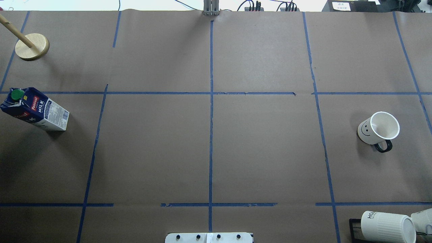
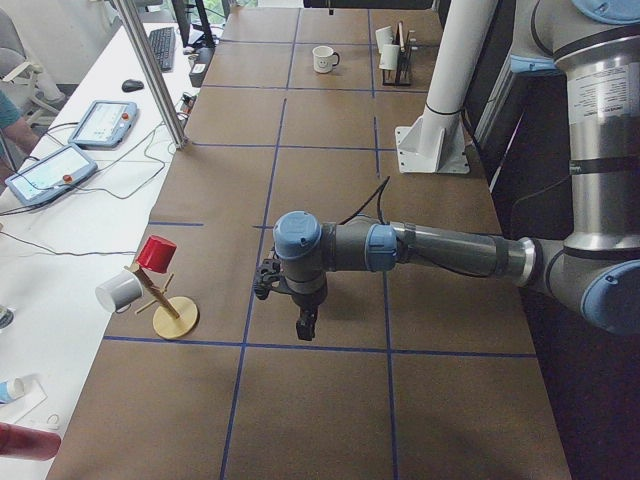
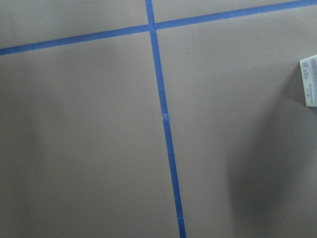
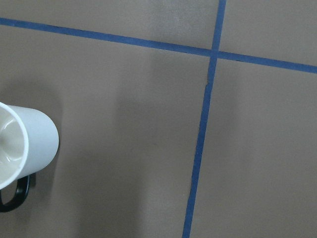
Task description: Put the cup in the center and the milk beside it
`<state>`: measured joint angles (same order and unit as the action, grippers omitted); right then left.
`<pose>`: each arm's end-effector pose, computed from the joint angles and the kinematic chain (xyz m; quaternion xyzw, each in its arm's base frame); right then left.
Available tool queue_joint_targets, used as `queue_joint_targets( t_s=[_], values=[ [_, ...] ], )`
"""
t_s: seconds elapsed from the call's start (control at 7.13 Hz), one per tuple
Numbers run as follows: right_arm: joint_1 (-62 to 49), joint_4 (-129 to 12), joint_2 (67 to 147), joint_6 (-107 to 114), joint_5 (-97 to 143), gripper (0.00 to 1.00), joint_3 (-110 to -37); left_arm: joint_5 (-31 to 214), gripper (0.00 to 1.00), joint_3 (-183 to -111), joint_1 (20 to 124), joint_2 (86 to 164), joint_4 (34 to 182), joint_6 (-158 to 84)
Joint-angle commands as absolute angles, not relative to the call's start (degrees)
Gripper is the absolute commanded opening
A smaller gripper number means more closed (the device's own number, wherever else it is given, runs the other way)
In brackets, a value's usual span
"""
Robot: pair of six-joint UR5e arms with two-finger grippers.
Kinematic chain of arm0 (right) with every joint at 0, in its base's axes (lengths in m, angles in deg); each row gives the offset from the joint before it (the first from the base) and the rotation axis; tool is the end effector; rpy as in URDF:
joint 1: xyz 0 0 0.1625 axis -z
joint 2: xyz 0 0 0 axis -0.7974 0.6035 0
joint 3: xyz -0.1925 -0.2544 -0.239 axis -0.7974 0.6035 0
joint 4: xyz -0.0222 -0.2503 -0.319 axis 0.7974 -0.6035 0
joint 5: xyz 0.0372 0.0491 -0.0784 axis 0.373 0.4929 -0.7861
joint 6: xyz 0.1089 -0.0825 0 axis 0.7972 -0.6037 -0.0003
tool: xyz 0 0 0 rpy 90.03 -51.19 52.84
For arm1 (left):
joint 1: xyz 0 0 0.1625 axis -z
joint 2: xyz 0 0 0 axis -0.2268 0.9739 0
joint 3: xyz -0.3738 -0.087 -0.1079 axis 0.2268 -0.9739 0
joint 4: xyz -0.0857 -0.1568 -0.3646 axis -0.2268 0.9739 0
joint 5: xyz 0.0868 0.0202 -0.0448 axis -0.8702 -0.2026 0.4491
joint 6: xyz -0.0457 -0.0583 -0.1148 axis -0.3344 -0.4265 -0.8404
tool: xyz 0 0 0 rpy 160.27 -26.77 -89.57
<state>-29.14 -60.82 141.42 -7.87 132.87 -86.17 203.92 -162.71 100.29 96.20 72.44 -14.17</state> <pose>-0.0157 -0.4033 0.6184 0.0560 -0.3724 -0.0615 0.9243 -0.0184 -0.4126 0.6110 0.0010 0.3730 0.0811 0.9243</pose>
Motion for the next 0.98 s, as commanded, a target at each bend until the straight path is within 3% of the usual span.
queue_joint_targets(
  t_s=[0.0, 0.56, 0.84],
  values=[
    [-29.0, -59.8, 141.3, -8.5, 132.9, 1.0, -86.5, 203.9, 1.0, -162.7, 99.9, 96.6, 72.4, -14.3],
    [-19.0, -59.4, 129.9, -6.6, 133.7, 1.0, -87.0, 203.9, 1.0, -162.7, 99.9, 96.6, 72.5, -14.3],
    [-14.9, -59.3, 129.0, -5.2, 128.9, 1.0, -86.4, 204.0, 1.0, -162.7, 99.9, 96.6, 72.5, -14.3]
  ],
)
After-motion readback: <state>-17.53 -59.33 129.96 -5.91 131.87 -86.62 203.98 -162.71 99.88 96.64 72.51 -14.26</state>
